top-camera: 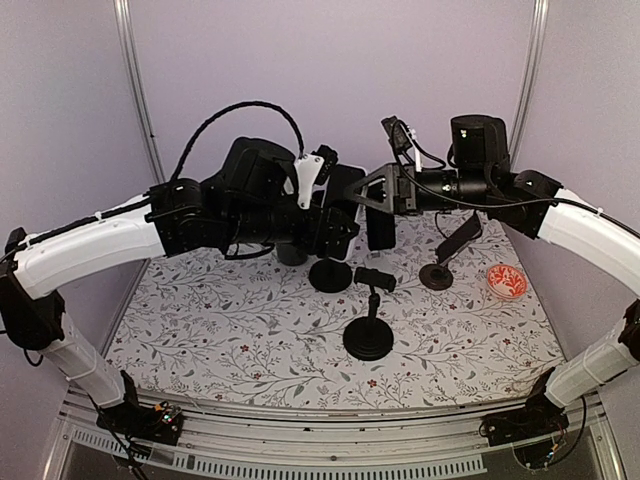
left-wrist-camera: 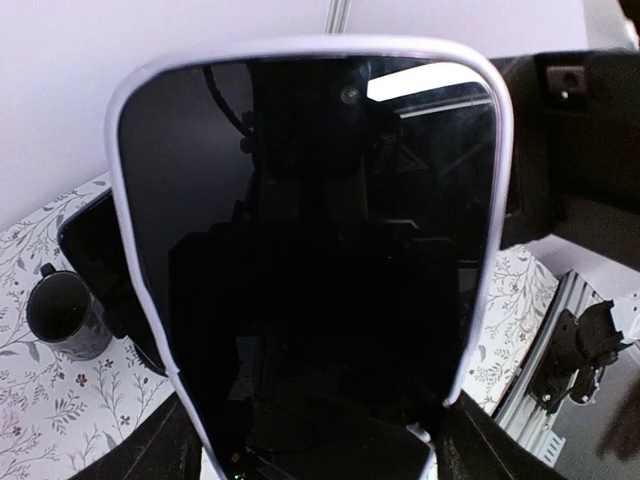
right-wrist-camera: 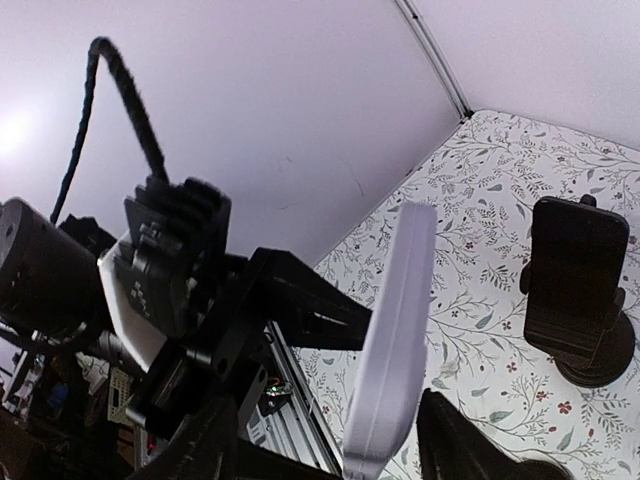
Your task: Place the phone on the phone stand
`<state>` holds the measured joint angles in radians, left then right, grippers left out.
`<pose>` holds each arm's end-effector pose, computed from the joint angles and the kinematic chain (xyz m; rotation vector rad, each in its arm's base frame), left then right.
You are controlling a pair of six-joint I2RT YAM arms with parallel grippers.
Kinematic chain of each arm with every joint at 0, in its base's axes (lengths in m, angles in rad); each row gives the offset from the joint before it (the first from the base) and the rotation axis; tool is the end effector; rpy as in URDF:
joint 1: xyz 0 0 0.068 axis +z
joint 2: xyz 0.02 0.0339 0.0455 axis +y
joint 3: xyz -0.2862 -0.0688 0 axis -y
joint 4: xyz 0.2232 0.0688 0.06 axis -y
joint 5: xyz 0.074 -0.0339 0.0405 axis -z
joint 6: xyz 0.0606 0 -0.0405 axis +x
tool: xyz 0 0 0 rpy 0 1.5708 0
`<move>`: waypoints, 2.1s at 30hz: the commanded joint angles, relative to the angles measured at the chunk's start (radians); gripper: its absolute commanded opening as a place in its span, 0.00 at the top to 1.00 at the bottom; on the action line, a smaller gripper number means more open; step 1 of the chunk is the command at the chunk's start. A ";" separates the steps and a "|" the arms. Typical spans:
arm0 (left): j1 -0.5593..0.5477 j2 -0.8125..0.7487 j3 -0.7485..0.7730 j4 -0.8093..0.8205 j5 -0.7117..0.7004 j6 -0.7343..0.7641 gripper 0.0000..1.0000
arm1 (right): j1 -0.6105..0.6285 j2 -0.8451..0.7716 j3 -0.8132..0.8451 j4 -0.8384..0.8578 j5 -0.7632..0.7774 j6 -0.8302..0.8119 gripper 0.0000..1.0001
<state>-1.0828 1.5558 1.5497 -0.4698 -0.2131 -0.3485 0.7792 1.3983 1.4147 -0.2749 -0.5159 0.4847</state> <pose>0.1790 -0.3099 0.3973 0.6257 2.0083 -0.6701 0.2035 0.2430 0.4267 -0.6878 1.8979 1.3209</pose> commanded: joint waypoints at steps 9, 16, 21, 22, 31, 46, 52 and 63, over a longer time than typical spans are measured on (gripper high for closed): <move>-0.076 0.048 0.111 -0.043 -0.160 -0.024 0.25 | 0.005 0.012 0.011 0.044 0.082 0.041 1.00; -0.081 -0.010 0.138 -0.104 -0.170 0.086 0.01 | 0.005 -0.017 0.030 0.052 0.000 -0.026 1.00; -0.071 -0.157 0.043 -0.077 -0.009 0.197 0.01 | 0.005 -0.054 0.011 0.034 -0.127 -0.114 1.00; -0.066 -0.186 0.024 -0.076 0.052 0.222 0.01 | 0.005 -0.063 -0.005 0.033 -0.161 -0.138 1.00; 0.030 -0.283 -0.077 -0.119 0.618 0.276 0.11 | 0.032 -0.099 -0.040 -0.037 -0.405 -0.286 1.00; 0.059 -0.208 -0.070 -0.049 0.817 0.213 0.49 | 0.085 -0.050 0.023 -0.112 -0.456 -0.331 1.00; 0.059 -0.182 -0.064 -0.031 0.848 0.212 0.56 | 0.086 -0.062 0.026 -0.086 -0.452 -0.312 1.00; 0.061 -0.112 -0.005 -0.015 0.907 0.215 0.74 | 0.088 -0.076 0.019 -0.072 -0.438 -0.297 1.00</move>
<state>-1.0317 1.4311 1.5036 -0.5125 0.6556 -0.1356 0.8631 1.3499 1.3998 -0.4068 -0.9463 0.1768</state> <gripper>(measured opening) 0.292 0.092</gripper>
